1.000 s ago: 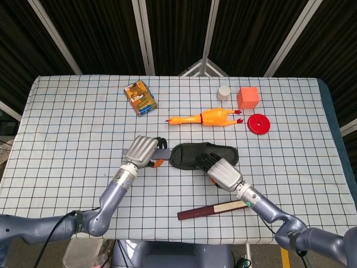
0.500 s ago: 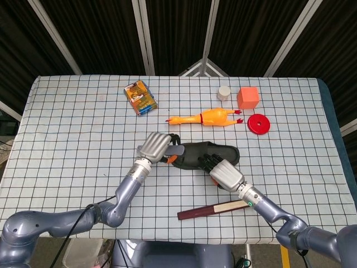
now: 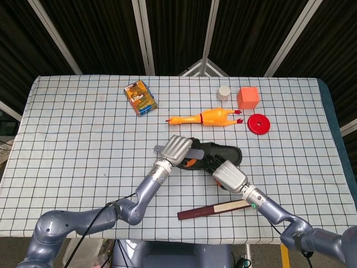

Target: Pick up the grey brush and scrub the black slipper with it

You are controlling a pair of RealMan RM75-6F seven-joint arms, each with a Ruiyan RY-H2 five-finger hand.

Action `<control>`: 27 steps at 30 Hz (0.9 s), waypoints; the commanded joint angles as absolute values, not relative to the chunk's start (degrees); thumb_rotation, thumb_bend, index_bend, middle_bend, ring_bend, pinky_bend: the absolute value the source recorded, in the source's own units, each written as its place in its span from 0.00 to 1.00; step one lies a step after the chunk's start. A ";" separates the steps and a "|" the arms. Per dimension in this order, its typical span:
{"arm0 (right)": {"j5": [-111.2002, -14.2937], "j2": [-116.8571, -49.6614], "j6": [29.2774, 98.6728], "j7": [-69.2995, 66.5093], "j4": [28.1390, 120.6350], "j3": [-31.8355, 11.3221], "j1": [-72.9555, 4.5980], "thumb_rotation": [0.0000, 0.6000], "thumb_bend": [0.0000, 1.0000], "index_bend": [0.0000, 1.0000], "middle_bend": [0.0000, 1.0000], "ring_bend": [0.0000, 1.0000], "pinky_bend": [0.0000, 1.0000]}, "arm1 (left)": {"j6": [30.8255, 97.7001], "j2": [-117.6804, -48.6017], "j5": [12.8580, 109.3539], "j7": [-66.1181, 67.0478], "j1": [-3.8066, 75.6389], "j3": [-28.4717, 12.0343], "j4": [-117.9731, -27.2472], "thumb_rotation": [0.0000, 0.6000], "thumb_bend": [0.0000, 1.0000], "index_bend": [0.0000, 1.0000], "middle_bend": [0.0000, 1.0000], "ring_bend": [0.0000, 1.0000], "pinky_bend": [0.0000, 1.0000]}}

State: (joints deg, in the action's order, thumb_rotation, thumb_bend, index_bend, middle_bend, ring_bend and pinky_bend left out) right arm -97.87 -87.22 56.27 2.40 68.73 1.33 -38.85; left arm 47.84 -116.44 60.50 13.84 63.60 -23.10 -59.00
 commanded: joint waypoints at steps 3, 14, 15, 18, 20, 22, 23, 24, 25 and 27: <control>-97.93 -87.30 56.40 2.89 69.02 1.72 -38.92 1.00 0.75 0.19 0.12 0.08 0.17 | 48.24 -117.36 59.44 16.63 65.66 -24.66 -58.31 1.00 0.46 0.66 0.68 0.55 0.67; -97.37 -87.29 56.65 3.32 69.20 1.92 -39.15 1.00 0.75 0.18 0.12 0.08 0.17 | 48.90 -115.82 49.46 30.21 66.57 -25.30 -61.04 1.00 0.46 0.66 0.68 0.56 0.67; -97.42 -87.35 56.75 3.35 69.28 1.99 -39.17 1.00 0.75 0.18 0.12 0.08 0.17 | 49.08 -115.41 47.66 32.01 66.62 -25.50 -61.85 1.00 0.46 0.66 0.68 0.56 0.67; -97.65 -87.43 57.17 3.45 69.58 2.29 -39.08 1.00 0.75 0.18 0.12 0.08 0.17 | 49.19 -115.05 43.94 35.13 66.93 -25.71 -62.37 1.00 0.45 0.66 0.68 0.56 0.67; -97.70 -87.36 57.37 3.69 69.78 2.42 -39.04 1.00 0.75 0.18 0.12 0.08 0.17 | 49.22 -114.80 41.65 37.49 67.17 -25.28 -62.74 1.00 0.45 0.66 0.69 0.56 0.67; -97.62 -87.27 57.47 3.84 69.90 2.42 -39.03 1.00 0.75 0.18 0.12 0.08 0.17 | 50.28 -114.33 40.12 39.70 67.26 -24.98 -63.84 1.00 0.45 0.66 0.69 0.56 0.67; -97.54 -87.23 57.51 3.94 69.96 2.39 -39.05 1.00 0.75 0.18 0.12 0.08 0.17 | 51.45 -113.83 38.76 41.78 67.30 -24.77 -65.10 1.00 0.45 0.66 0.69 0.56 0.67; -97.48 -87.21 57.51 3.98 70.01 2.37 -39.07 1.00 0.75 0.18 0.12 0.08 0.17 | 52.23 -113.43 37.73 43.22 67.36 -24.70 -66.08 1.00 0.45 0.66 0.69 0.56 0.67; -97.44 -87.21 57.50 4.01 70.07 2.39 -39.08 1.00 0.75 0.18 0.12 0.08 0.17 | 53.19 -112.96 36.72 44.86 67.49 -24.66 -67.13 1.00 0.45 0.66 0.69 0.56 0.67; -97.47 -87.30 57.53 4.13 70.16 2.50 -39.11 1.00 0.75 0.18 0.12 0.08 0.17 | 55.08 -112.03 34.57 47.88 67.85 -24.81 -69.46 1.00 0.45 0.66 0.69 0.56 0.67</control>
